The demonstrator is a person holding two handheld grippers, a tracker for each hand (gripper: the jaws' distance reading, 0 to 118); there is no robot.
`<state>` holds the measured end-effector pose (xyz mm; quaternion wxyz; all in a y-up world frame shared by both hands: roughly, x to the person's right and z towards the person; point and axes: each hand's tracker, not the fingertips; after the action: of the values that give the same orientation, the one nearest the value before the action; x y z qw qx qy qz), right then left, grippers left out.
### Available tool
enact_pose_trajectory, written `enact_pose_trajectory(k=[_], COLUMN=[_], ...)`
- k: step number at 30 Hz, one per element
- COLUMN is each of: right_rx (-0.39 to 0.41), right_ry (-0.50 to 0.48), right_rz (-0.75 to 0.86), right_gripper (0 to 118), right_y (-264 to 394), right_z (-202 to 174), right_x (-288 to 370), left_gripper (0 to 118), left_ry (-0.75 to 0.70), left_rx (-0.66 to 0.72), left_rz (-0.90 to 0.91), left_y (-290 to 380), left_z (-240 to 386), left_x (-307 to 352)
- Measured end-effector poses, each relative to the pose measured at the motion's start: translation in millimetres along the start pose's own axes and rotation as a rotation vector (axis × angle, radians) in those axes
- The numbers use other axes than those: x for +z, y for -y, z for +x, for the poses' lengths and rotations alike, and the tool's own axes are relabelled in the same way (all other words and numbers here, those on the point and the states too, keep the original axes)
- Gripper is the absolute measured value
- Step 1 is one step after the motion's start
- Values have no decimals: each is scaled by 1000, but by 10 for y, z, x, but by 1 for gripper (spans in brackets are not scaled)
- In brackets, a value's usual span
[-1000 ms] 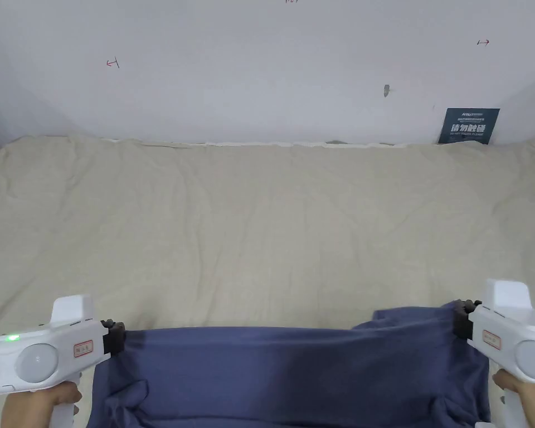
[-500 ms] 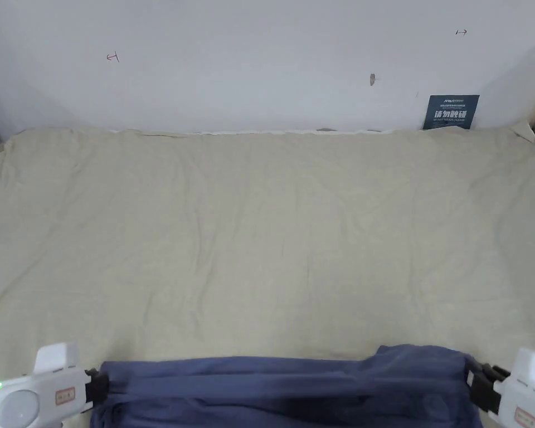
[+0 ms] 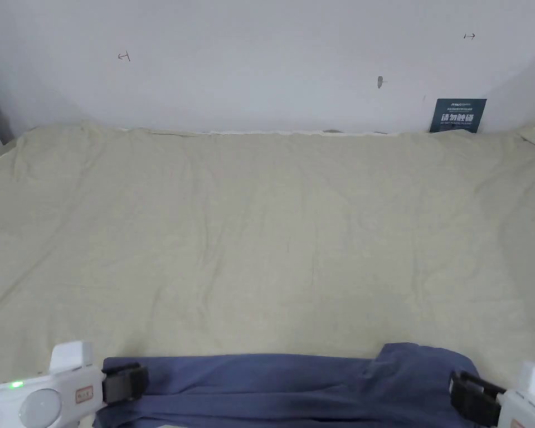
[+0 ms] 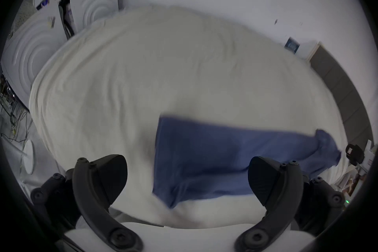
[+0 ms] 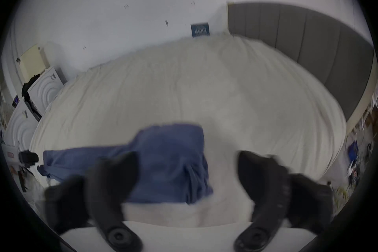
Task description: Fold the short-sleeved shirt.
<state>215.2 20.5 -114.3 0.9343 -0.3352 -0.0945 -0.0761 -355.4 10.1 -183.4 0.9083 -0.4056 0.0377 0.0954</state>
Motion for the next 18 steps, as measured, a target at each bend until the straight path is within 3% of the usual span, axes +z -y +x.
enact_pose_trajectory(k=[1, 5, 10, 13, 15, 16, 17, 18], right_rx=[17, 104, 155, 184, 206, 217, 228, 241], right_ry=[-6, -42, -56, -68, -38, -34, -29, -15], right_rz=[57, 272, 525, 605, 630, 644, 660, 671], right_gripper=[116, 113, 109, 100, 73, 49, 4, 2], right_y=[-113, -582, -962, -1054, -1078, -1079, -1074, -1068], right_z=[-51, -386, -797, -984, -1071, -1106, -1134, -1172], right_x=[94, 502, 914, 1044, 1073, 1093, 1106, 1118], left_gripper=[115, 114, 113, 96, 47, 13, 1, 0], left_ry=[5, 11, -20, -29, -7, -2, -10, -17], left_rx=[-21, -121, -202, -231, -236, -231, -227, -223], left_rz=[59, 308, 605, 732, 800, 825, 842, 850], left_y=[-91, -438, -664, -682, -652, -635, -630, -622], left_z=[72, 460, 889, 1061, 1132, 1168, 1202, 1229], left_x=[119, 644, 1117, 1236, 1283, 1303, 1304, 1295])
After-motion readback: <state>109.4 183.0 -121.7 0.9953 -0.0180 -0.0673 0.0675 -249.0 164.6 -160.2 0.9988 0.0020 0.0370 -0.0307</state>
